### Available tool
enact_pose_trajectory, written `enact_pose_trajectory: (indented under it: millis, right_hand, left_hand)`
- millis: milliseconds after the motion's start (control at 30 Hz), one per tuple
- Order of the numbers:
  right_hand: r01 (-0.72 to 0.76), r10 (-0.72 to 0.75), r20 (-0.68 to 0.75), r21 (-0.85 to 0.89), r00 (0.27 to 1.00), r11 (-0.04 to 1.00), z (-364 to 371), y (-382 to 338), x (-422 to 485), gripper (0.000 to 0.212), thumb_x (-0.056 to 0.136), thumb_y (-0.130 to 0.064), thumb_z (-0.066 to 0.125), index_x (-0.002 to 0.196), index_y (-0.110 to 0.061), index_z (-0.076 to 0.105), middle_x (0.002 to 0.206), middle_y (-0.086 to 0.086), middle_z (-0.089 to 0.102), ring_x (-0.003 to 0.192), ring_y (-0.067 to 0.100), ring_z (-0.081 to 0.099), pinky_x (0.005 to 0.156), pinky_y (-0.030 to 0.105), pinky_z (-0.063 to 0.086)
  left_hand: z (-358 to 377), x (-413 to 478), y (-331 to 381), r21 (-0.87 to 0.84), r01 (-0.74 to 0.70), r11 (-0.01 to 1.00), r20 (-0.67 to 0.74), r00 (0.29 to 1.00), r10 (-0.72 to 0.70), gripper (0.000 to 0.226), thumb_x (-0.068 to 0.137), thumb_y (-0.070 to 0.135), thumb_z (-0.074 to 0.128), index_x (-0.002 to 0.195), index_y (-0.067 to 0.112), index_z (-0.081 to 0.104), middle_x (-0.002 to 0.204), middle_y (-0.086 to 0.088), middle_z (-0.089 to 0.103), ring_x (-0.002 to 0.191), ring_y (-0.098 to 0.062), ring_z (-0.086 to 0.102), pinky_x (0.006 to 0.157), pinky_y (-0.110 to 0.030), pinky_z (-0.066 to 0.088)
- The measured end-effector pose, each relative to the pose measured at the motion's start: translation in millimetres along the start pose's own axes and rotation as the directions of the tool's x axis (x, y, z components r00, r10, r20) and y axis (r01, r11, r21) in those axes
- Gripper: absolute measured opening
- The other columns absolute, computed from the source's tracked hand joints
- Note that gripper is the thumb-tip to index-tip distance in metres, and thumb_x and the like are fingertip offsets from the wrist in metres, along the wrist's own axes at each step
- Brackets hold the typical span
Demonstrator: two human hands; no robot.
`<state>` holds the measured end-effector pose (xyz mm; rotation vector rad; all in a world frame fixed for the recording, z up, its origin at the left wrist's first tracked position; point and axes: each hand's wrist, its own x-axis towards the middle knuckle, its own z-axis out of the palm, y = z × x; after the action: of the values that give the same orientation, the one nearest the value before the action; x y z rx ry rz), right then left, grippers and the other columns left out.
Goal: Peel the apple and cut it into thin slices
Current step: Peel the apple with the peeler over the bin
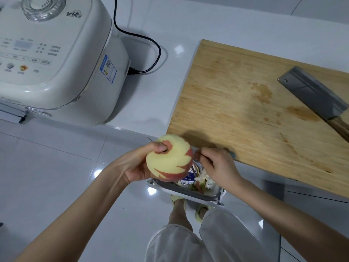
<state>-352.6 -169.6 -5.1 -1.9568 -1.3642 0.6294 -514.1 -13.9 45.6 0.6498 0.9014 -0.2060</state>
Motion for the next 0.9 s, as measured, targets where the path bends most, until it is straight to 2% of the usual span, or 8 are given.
enact_pose_trajectory:
  millis: [100, 233, 300, 367, 467, 600, 767, 900]
  right_hand:
    - [-0.252, 0.237, 0.17, 0.073, 0.956, 0.965, -9, -4, -2, 0.026, 0.095, -0.024, 0.05, 0.076, -0.011, 0.062, 0.059, 0.004, 0.056, 0.053, 0.017, 0.053, 0.053, 0.029, 0.037]
    - [-0.496, 0.414, 0.299, 0.298, 0.86, 0.816, -18, -22, -1, 0.036, 0.097, -0.028, 0.046, 0.075, -0.001, 0.056, 0.061, 0.009, 0.049, 0.051, 0.006, 0.053, 0.059, 0.03, 0.043]
    - [-0.371, 0.343, 0.149, 0.248, 0.927, 0.895, -17, -30, -4, 0.033, 0.096, -0.029, 0.046, 0.072, -0.007, 0.056, 0.055, 0.006, 0.048, 0.049, 0.007, 0.047, 0.055, 0.026, 0.039]
    - [-0.144, 0.15, -0.106, 0.06, 0.983, 0.988, -15, -37, -5, 0.029, 0.095, -0.029, 0.047, 0.075, -0.013, 0.061, 0.051, -0.004, 0.049, 0.047, 0.01, 0.044, 0.05, 0.018, 0.033]
    - [0.079, -0.122, -0.284, -0.157, 0.951, 0.984, -9, -43, 3, 0.03, 0.094, -0.027, 0.046, 0.079, -0.011, 0.066, 0.061, -0.004, 0.062, 0.055, 0.016, 0.055, 0.057, 0.027, 0.043]
    - [0.177, -0.266, -0.312, -0.286, 0.912, 0.942, -9, -44, 8, 0.032, 0.095, -0.025, 0.047, 0.075, -0.01, 0.066, 0.064, -0.001, 0.064, 0.059, 0.023, 0.056, 0.059, 0.032, 0.042]
    - [0.172, -0.234, -0.321, -0.212, 0.918, 0.962, -14, -31, 4, 0.032, 0.095, -0.024, 0.046, 0.076, -0.008, 0.067, 0.066, 0.0, 0.065, 0.06, 0.021, 0.058, 0.061, 0.034, 0.042]
    - [0.163, -0.206, -0.329, -0.154, 0.921, 0.975, -7, -23, -3, 0.031, 0.095, -0.023, 0.045, 0.08, -0.006, 0.066, 0.065, 0.0, 0.064, 0.06, 0.021, 0.058, 0.062, 0.036, 0.042]
  left_hand:
    - [-5, 1, -4, -0.023, 0.008, 1.0, -0.015, 1.0, -0.009, 0.106, 0.014, 0.025, 0.095, 0.111, 0.002, 0.058, 0.087, -0.02, 0.071, 0.07, -0.033, 0.07, 0.048, -0.036, 0.055]
    - [-9, 5, -12, -0.03, 0.019, 0.999, -0.049, 0.999, -0.02, 0.1, 0.017, 0.026, 0.095, 0.109, 0.006, 0.06, 0.094, -0.018, 0.071, 0.08, -0.031, 0.071, 0.061, -0.041, 0.058]
    - [-9, 7, -13, -0.047, 0.02, 0.999, -0.061, 0.998, -0.023, 0.099, 0.021, 0.027, 0.095, 0.111, 0.007, 0.061, 0.098, -0.019, 0.07, 0.084, -0.032, 0.07, 0.067, -0.044, 0.058]
    - [-7, 9, -14, -0.056, 0.025, 0.998, -0.067, 0.997, -0.029, 0.093, 0.028, 0.024, 0.094, 0.113, 0.007, 0.06, 0.1, -0.02, 0.07, 0.085, -0.033, 0.069, 0.069, -0.045, 0.058]
    - [-2, 11, -16, -0.073, 0.025, 0.997, -0.072, 0.997, -0.03, 0.07, 0.049, 0.024, 0.081, 0.113, 0.008, 0.059, 0.101, -0.02, 0.069, 0.086, -0.033, 0.068, 0.076, -0.048, 0.057]
    - [3, 10, -21, -0.115, 0.039, 0.993, -0.076, 0.996, -0.048, 0.057, 0.056, 0.024, 0.076, 0.11, 0.008, 0.062, 0.099, -0.02, 0.068, 0.084, -0.034, 0.068, 0.075, -0.047, 0.056]
    - [2, 5, -25, -0.145, 0.053, 0.988, -0.045, 0.997, -0.06, 0.089, 0.032, 0.025, 0.092, 0.112, 0.004, 0.06, 0.1, -0.024, 0.068, 0.085, -0.038, 0.068, 0.073, -0.049, 0.058]
    - [0, 4, -26, -0.141, 0.064, 0.988, -0.036, 0.997, -0.07, 0.097, 0.02, 0.028, 0.094, 0.108, 0.004, 0.061, 0.097, -0.025, 0.068, 0.083, -0.038, 0.068, 0.074, -0.052, 0.056]
